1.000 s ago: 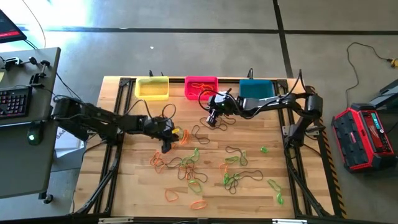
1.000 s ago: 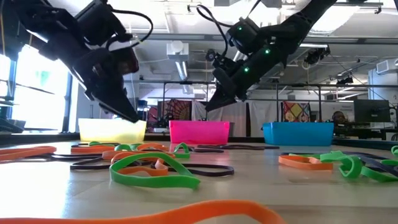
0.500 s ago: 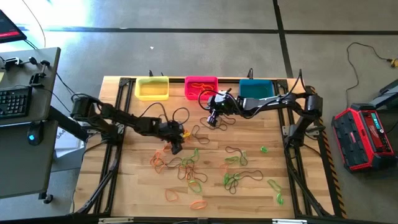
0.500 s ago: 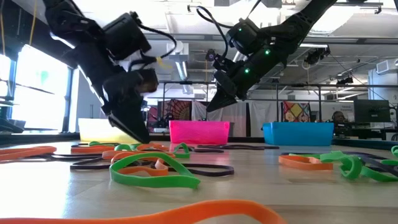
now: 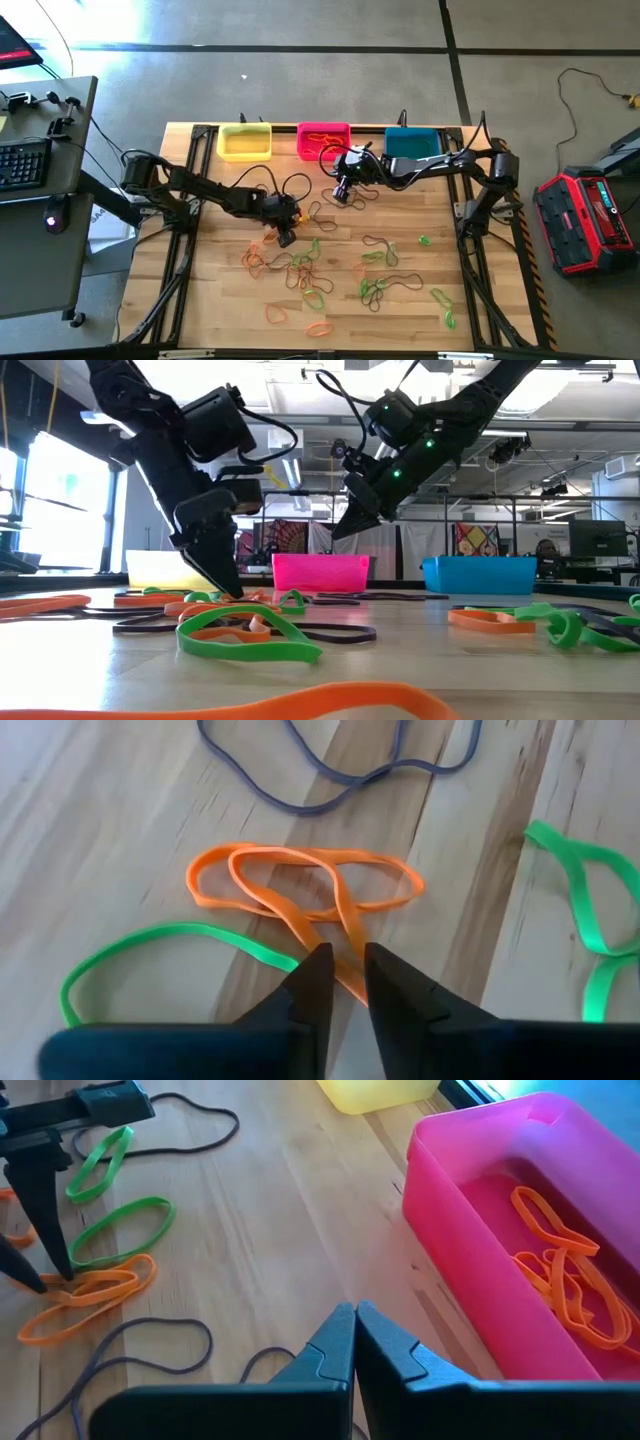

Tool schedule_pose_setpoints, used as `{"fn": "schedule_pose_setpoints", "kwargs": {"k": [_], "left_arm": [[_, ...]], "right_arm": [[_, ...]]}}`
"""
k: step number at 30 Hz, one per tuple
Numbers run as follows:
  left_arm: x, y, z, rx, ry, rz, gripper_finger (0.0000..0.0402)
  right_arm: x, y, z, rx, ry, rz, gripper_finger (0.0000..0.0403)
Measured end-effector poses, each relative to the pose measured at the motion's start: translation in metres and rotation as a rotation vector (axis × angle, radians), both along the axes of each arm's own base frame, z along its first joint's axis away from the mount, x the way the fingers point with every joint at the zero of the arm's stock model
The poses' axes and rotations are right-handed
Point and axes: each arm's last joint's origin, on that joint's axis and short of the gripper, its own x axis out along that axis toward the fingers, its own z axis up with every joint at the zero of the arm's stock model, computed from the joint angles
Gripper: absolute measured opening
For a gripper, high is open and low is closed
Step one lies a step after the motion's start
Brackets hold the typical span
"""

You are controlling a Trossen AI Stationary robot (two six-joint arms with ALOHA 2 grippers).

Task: Sort rubber bands into baskets
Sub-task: Put the orange rubber band into the pink bin

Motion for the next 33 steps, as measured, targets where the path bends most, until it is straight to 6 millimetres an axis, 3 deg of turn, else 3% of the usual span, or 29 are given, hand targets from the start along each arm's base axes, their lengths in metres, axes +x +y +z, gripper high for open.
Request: {"fn": "schedule_pose_setpoints", "kwargs": {"k": [4,19,33], "left_arm": [[0.0,0.0,0.0,0.017,0.004,-0.036,0.0006],[-0.013,-0.001,0.04,0.034,-0.091,-0.097,0.0001],[-0.004,-0.013,0.012,-0.056,-0.02,-0.043,0.0096]], "right_arm": [[0.0,0.0,0.0,-0.001,-0.001,0.0,0.0],[0.0,0.0,0.0,-0.001,-0.003,0.0,0.0],[0.0,0.0,0.001,-0.002,-0.006,-0.001,0.0]]}}
